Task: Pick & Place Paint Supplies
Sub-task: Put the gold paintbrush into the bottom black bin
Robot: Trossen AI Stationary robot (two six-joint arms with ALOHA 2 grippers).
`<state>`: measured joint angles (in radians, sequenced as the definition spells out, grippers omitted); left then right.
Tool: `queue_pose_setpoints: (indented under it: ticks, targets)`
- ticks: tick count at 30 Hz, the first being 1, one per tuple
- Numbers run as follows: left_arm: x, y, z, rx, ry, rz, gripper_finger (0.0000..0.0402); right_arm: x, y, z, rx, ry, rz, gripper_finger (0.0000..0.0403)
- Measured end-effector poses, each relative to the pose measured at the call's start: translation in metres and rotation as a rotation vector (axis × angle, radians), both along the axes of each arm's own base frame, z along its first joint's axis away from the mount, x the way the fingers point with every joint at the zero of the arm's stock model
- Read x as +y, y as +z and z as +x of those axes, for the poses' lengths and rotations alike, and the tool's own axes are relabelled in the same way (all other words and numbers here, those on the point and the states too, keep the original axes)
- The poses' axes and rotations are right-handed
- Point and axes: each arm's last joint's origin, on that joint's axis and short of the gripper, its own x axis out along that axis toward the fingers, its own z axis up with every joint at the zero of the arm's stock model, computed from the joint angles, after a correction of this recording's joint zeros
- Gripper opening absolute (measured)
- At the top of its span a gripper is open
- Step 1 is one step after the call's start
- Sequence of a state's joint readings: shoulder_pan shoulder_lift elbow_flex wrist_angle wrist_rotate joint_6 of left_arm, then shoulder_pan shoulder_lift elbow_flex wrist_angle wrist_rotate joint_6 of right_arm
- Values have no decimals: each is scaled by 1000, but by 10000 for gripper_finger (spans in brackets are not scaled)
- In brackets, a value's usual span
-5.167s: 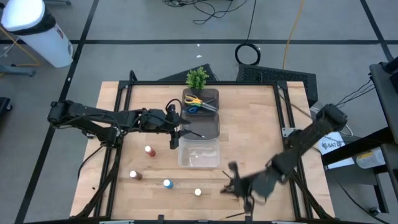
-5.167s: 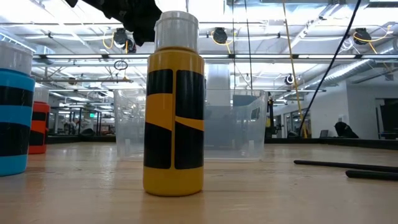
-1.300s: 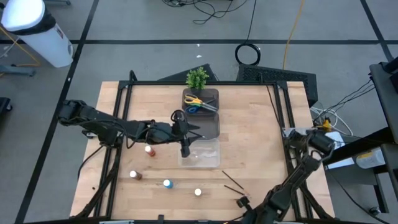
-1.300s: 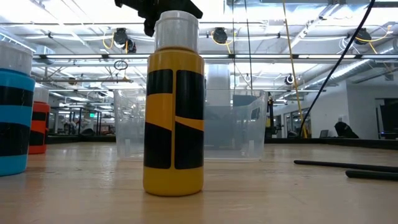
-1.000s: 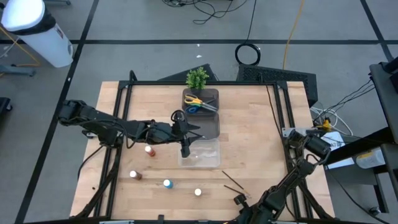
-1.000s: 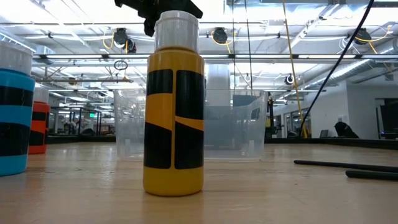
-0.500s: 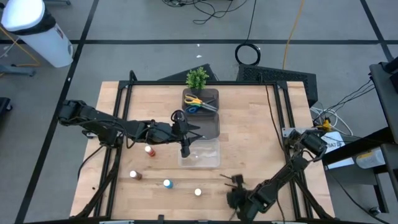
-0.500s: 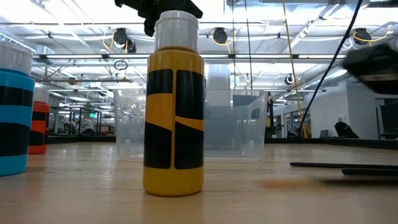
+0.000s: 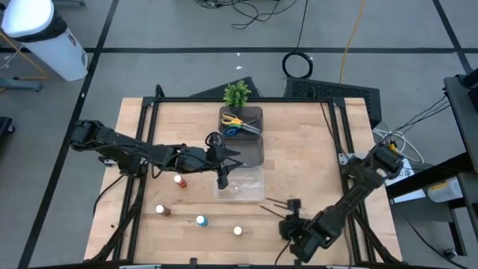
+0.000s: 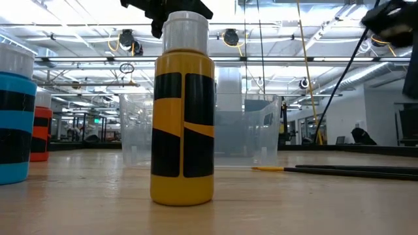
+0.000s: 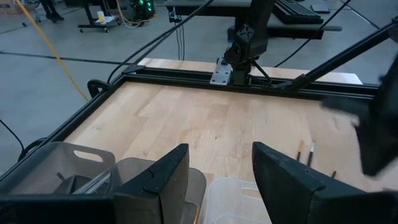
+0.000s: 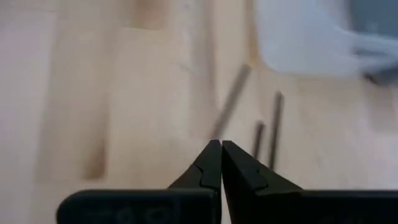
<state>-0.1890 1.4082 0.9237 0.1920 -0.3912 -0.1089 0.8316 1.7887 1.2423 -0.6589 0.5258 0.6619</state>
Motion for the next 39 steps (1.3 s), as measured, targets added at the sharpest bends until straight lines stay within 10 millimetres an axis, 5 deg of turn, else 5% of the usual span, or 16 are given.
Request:
queue_pose_setpoints:
  ticks: [7,16,21,30,39]
  targets:
    - [0,0,0,0,0,0,189,-34,4,-46,-5,-127,-10,55]
    - [0,0,0,0,0,0,189,-99,-40,-87,-21,-163,10,225]
    - [0,0,0,0,0,0,189,-120,-69,-91,-52,-154,117,272]
    - [0,0,0,0,0,0,189,-142,-93,-99,-17,-178,203,251]
    - [0,0,0,0,0,0,189,-147,-96,-104,52,-195,162,151]
